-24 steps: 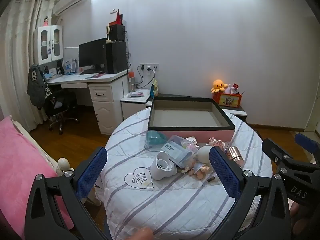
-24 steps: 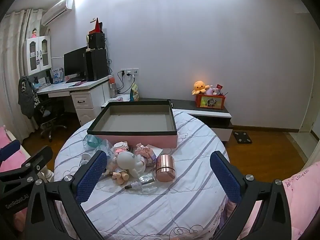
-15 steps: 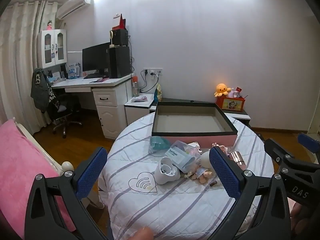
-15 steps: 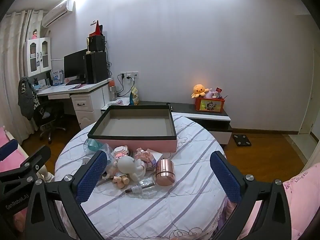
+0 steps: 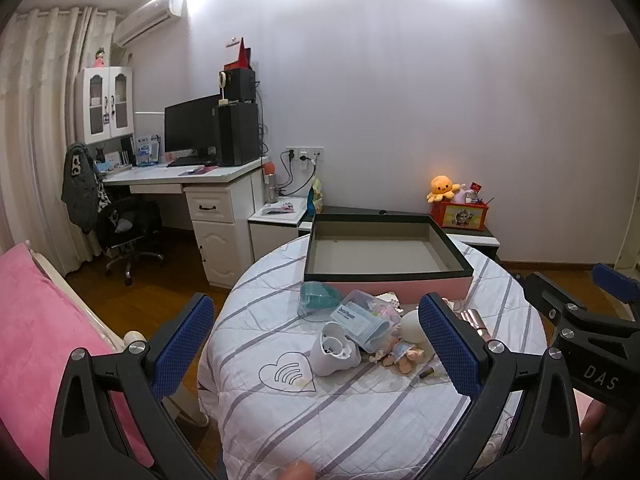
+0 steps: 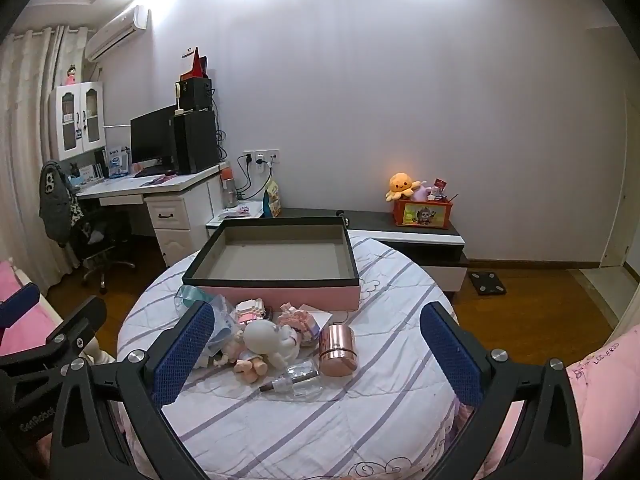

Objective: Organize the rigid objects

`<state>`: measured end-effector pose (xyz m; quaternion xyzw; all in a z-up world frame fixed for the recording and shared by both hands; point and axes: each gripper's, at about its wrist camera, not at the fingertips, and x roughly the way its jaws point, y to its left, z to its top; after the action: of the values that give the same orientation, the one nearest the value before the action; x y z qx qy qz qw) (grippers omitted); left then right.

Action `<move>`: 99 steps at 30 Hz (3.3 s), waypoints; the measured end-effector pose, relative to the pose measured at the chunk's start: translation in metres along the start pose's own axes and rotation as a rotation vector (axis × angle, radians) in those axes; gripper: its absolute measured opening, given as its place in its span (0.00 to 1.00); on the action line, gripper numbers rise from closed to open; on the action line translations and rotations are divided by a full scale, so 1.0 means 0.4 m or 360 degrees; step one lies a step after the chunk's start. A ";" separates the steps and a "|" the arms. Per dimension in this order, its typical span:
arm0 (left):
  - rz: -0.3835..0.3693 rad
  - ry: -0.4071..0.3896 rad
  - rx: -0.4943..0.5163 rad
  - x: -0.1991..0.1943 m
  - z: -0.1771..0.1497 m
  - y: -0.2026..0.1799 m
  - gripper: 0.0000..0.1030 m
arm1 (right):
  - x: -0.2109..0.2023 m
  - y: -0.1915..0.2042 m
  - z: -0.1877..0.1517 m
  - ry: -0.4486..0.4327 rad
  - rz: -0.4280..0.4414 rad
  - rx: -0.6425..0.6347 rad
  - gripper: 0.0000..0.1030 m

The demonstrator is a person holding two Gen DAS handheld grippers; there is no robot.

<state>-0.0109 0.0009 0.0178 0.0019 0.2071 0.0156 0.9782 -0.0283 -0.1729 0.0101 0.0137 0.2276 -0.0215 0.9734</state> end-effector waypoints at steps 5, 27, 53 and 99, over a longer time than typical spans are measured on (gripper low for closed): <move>0.0006 0.0003 -0.0006 0.003 -0.006 0.004 1.00 | 0.005 -0.005 -0.002 0.0010 -0.0006 0.0015 1.00; -0.0010 -0.0018 -0.0016 0.013 -0.013 0.000 1.00 | 0.011 -0.015 -0.007 0.0014 -0.0013 0.0035 1.00; -0.0019 -0.0035 -0.0020 0.010 -0.011 -0.006 1.00 | 0.018 -0.019 -0.006 0.0004 -0.0026 0.0045 1.00; -0.0012 0.0376 0.0025 0.359 -0.205 0.004 1.00 | 0.342 -0.111 -0.161 0.0441 0.0036 0.0042 1.00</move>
<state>0.0872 0.0070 -0.1154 0.0069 0.3210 0.0105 0.9470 0.0635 -0.2200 -0.1091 0.0319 0.3592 -0.0114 0.9326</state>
